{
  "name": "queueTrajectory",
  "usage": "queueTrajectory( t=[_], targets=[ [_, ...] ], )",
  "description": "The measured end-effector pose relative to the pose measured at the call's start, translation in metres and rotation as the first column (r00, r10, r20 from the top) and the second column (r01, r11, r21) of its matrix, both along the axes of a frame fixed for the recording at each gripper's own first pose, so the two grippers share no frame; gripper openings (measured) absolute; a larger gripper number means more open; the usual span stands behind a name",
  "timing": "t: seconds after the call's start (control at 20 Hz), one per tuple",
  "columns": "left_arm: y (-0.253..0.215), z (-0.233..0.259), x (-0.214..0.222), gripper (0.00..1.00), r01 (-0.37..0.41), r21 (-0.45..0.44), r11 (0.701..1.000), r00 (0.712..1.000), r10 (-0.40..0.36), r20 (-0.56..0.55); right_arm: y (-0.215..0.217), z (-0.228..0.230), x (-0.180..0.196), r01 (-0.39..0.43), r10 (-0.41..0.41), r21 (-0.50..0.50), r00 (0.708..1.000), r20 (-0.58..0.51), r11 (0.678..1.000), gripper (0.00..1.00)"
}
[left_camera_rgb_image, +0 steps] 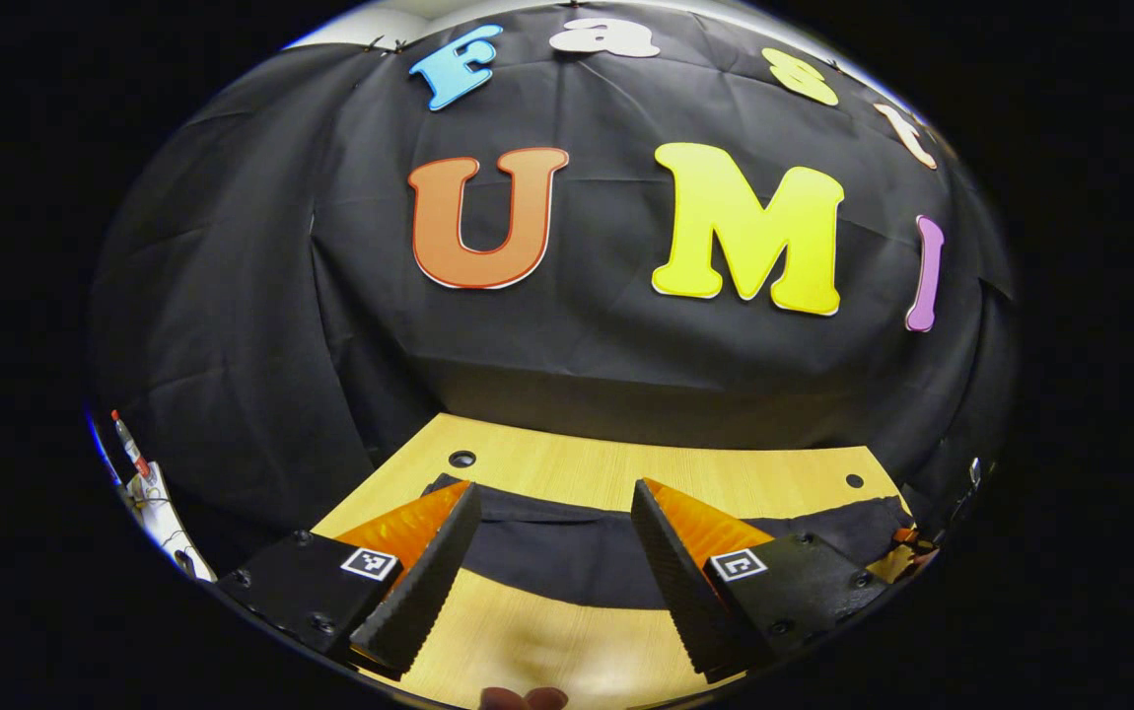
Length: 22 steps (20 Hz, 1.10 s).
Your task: Grasp the waist and the cuffs of the jeans and fold them to make the two legs overlap; first hold the waist and fold one-third of the jeans toward the cuffs, then hold the cuffs and fold the remaining one-third in the same direction to finish folding.
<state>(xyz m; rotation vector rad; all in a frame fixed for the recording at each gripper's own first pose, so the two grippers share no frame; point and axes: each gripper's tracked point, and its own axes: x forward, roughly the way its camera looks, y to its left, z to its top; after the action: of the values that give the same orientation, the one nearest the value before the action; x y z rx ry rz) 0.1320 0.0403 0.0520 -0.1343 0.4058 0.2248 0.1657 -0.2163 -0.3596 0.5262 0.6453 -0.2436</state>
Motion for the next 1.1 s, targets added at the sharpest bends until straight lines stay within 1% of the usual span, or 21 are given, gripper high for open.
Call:
queueTrajectory(
  t=[0.1, 0.15, 0.25, 0.3, 0.35, 0.4, 0.45, 0.5, 0.55, 0.6, 0.7, 0.75, 0.8, 0.85, 0.9, 0.95, 1.0, 1.05, 1.1],
  targets=[
    [0.008, -0.006, -0.002, 0.99, -0.017, -0.014, 1.000, 1.000, 0.017, -0.004, 0.003, 0.014, -0.003, -0.032, 0.031, -0.025, 0.999, -0.017, 0.999, 0.16],
    [0.011, -0.007, -0.005, 0.99, -0.024, -0.021, 0.999, 1.000, 0.024, -0.005, 0.004, 0.023, -0.001, -0.046, 0.045, -0.030, 0.999, -0.017, 0.998, 0.06],
    [0.015, -0.011, -0.007, 0.99, -0.037, -0.037, 0.999, 0.999, 0.036, -0.004, 0.012, 0.055, -0.001, -0.061, 0.062, -0.026, 0.998, 0.013, 0.998, 0.06],
    [0.017, -0.012, -0.009, 0.99, -0.042, -0.047, 0.998, 0.999, 0.042, -0.002, 0.019, 0.074, 0.000, -0.075, 0.076, -0.034, 0.996, 0.040, 0.997, 0.10],
    [0.019, -0.014, -0.010, 0.99, -0.044, -0.061, 0.997, 0.999, 0.044, 0.005, 0.029, 0.095, -0.002, -0.102, 0.106, -0.056, 0.992, 0.067, 0.993, 0.02],
    [0.020, -0.016, -0.010, 0.99, -0.039, -0.075, 0.996, 0.999, 0.040, 0.005, 0.041, 0.122, -0.003, -0.135, 0.143, -0.080, 0.985, 0.096, 0.988, 0.06],
    [0.022, -0.019, -0.011, 0.99, -0.036, -0.081, 0.996, 0.999, 0.036, 0.006, 0.057, 0.150, -0.003, -0.168, 0.180, -0.098, 0.975, 0.128, 0.981, 0.02],
    [0.027, -0.021, -0.013, 0.99, -0.038, -0.084, 0.996, 0.999, 0.039, 0.011, 0.073, 0.173, -0.003, -0.199, 0.215, -0.114, 0.964, 0.155, 0.973, 0.06],
    [0.035, -0.024, -0.016, 0.99, -0.046, -0.089, 0.995, 0.999, 0.048, 0.015, 0.097, 0.200, -0.005, -0.235, 0.258, -0.135, 0.948, 0.189, 0.963, 0.01],
    [0.042, -0.026, -0.019, 0.99, -0.057, -0.101, 0.993, 0.998, 0.059, 0.018, 0.120, 0.224, -0.006, -0.264, 0.293, -0.155, 0.932, 0.214, 0.952, 0.06],
    [0.057, -0.031, -0.027, 0.99, -0.086, -0.129, 0.988, 0.996, 0.090, 0.024, 0.177, 0.259, -0.005, -0.328, 0.364, -0.172, 0.895, 0.258, 0.929, 0.05],
    [0.066, -0.033, -0.032, 0.99, -0.103, -0.145, 0.984, 0.994, 0.108, 0.025, 0.202, 0.273, -0.008, -0.361, 0.400, -0.182, 0.874, 0.275, 0.915, 0.02],
    [0.075, -0.036, -0.037, 0.99, -0.118, -0.160, 0.980, 0.992, 0.124, 0.027, 0.235, 0.282, -0.010, -0.395, 0.432, -0.181, 0.853, 0.292, 0.901, 0.05],
    [0.083, -0.040, -0.043, 0.99, -0.124, -0.176, 0.977, 0.991, 0.131, 0.025, 0.269, 0.284, -0.013, -0.429, 0.463, -0.176, 0.832, 0.305, 0.886, 0.02],
    [0.093, -0.045, -0.050, 0.99, -0.135, -0.188, 0.973, 0.990, 0.140, 0.016, 0.302, 0.283, -0.016, -0.460, 0.492, -0.176, 0.813, 0.312, 0.870, 0.02],
    [0.103, -0.050, -0.058, 0.99, -0.148, -0.197, 0.969, 0.988, 0.152, 0.004, 0.336, 0.275, -0.019, -0.491, 0.520, -0.172, 0.797, 0.307, 0.854, 0.05],
    [0.112, -0.054, -0.064, 1.00, -0.164, -0.207, 0.965, 0.986, 0.166, -0.009, 0.368, 0.263, -0.023, -0.525, 0.552, -0.171, 0.780, 0.296, 0.834, 0.02],
    [0.123, -0.059, -0.075, 1.00, -0.182, -0.218, 0.959, 0.983, 0.181, -0.025, 0.402, 0.246, -0.025, -0.559, 0.588, -0.183, 0.759, 0.279, 0.809, 0.02],
    [0.131, -0.062, -0.083, 0.99, -0.198, -0.226, 0.954, 0.980, 0.195, -0.033, 0.430, 0.227, -0.028, -0.593, 0.627, -0.204, 0.734, 0.259, 0.779, 0.06]
  ],
)
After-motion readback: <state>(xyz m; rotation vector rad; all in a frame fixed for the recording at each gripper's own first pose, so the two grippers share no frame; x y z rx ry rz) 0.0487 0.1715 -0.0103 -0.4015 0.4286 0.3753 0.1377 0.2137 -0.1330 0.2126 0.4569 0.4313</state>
